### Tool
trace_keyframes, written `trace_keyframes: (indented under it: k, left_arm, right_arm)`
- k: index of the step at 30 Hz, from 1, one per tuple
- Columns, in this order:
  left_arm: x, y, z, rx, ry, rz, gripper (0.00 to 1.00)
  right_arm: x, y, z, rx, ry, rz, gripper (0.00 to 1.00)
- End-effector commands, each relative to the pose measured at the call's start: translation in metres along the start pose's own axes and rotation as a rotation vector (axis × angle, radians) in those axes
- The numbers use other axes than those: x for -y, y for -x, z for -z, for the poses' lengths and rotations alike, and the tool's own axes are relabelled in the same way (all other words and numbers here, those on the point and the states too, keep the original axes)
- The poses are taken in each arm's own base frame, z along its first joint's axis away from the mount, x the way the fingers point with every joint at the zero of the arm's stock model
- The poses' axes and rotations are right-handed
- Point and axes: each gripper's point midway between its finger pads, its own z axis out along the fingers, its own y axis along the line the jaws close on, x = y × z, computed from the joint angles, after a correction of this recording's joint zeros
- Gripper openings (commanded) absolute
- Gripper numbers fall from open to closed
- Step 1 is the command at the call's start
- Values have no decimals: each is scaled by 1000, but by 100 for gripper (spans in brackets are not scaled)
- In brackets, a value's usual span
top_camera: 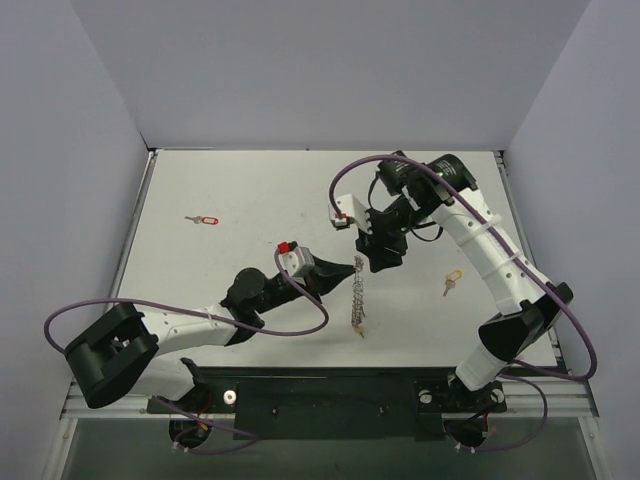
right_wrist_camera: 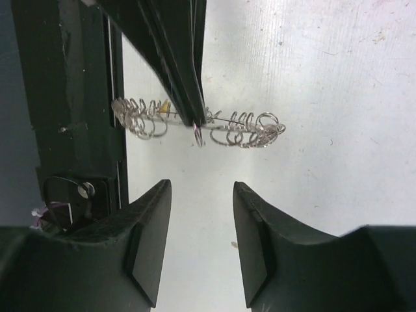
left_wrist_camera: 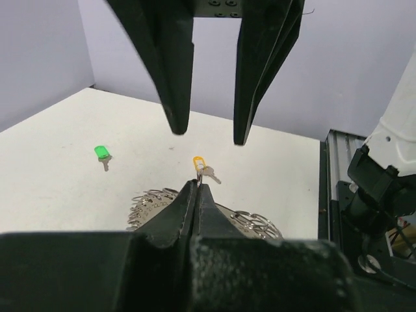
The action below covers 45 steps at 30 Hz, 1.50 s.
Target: Put the keys on the keyring
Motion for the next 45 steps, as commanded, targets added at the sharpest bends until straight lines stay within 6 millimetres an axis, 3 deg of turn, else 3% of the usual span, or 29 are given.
trace_keyframes:
  k: [1, 5, 6, 8, 15, 22, 45]
  left_arm:
    - [0, 62, 12, 254, 50, 82, 0]
    - [1, 84, 20, 365, 61, 145, 0]
    - [1, 90, 22, 391, 56, 161, 0]
    - [2, 96, 23, 419, 50, 170, 0]
    - [10, 93, 19, 426, -5, 173, 0]
    - [16, 95, 19, 444, -43, 172, 0]
    - [17, 99, 20, 453, -53, 167, 0]
  right_arm:
    - [-50, -12, 24, 81, 140, -84, 39]
    - [-50, -12, 11, 271, 131, 37, 42]
    - [-54, -7, 13, 331, 116, 132, 48]
    - [-49, -2, 8, 395, 93, 160, 52]
    - [-35, 20, 8, 487, 127, 152, 51]
    - [-26, 26, 5, 503, 156, 108, 47]
    - [-17, 14, -27, 458, 239, 15, 31]
